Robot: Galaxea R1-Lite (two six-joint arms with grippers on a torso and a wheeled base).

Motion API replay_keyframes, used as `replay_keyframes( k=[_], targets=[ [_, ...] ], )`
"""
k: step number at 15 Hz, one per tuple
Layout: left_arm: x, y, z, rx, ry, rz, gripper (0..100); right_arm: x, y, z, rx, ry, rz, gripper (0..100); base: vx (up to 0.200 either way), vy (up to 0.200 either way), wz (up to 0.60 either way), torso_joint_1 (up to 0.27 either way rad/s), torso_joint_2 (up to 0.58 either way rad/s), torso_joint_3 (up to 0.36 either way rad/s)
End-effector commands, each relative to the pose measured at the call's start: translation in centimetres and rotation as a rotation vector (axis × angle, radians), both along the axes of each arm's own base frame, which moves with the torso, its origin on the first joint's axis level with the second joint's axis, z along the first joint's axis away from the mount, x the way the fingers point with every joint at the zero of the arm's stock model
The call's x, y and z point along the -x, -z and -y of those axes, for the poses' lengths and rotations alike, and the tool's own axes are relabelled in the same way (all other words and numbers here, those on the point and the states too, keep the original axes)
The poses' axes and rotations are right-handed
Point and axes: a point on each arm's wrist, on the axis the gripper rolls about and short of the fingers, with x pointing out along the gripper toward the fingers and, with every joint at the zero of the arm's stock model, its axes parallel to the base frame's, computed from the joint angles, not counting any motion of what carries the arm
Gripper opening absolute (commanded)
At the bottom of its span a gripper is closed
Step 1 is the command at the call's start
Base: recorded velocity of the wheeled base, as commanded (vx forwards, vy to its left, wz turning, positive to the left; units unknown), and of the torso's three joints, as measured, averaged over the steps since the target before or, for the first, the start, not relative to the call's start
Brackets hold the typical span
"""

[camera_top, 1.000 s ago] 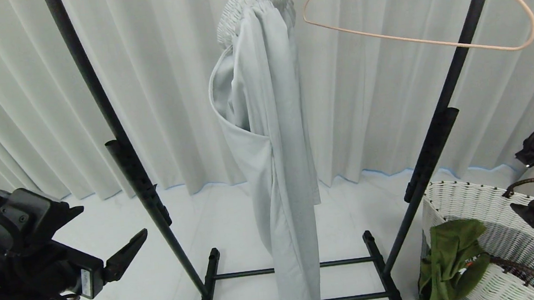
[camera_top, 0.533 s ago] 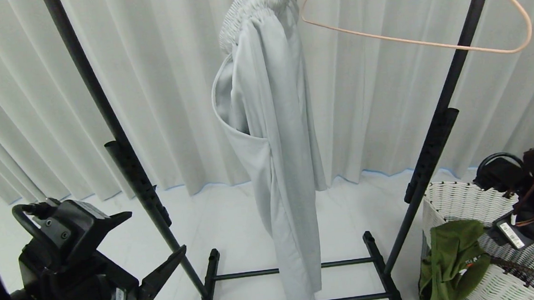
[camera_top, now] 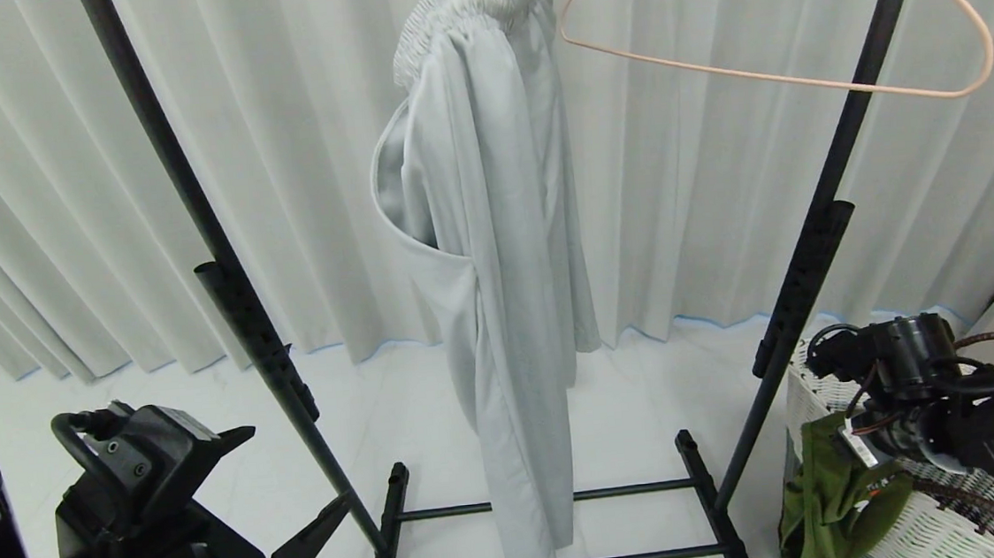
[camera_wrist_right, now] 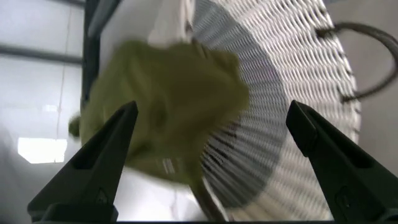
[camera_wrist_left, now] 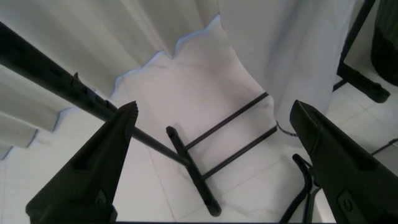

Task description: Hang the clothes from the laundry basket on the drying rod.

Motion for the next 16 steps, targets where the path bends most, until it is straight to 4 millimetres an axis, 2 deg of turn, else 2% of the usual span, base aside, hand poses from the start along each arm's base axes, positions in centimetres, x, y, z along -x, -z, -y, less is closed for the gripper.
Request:
replay_keyframes(
  k=[1,8,12,13,16],
  targets=[
    [0.0,0.2,0.0,0.000,0.000,-0.009,100,-1.5,3.2,-0.4,0.010,-0.003,-0.057,100,0.000,0.000,0.00,0.000,0.00,0.000],
    [0.5,0.9,0.3,-0.010,0.030,-0.038,100,-3.2,3.5,-1.5,0.000,-0.022,-0.032,100,0.000,0.000,0.00,0.000,0.00,0.000],
    [0.7,1.1,0.2,-0.011,0.028,-0.043,100,-3.2,3.7,-1.5,0.002,-0.016,-0.036,100,0.000,0.000,0.00,0.000,0.00,0.000],
    [0.7,1.1,0.2,-0.011,0.028,-0.043,100,-3.3,3.5,-1.5,0.000,-0.016,-0.028,0,0.000,0.000,0.00,0.000,0.00,0.000],
    [0.8,1.1,0.2,-0.010,0.028,-0.042,100,-3.0,2.7,-1.8,-0.006,-0.025,-0.005,0,0.000,0.000,0.00,0.000,0.00,0.000]
  ],
)
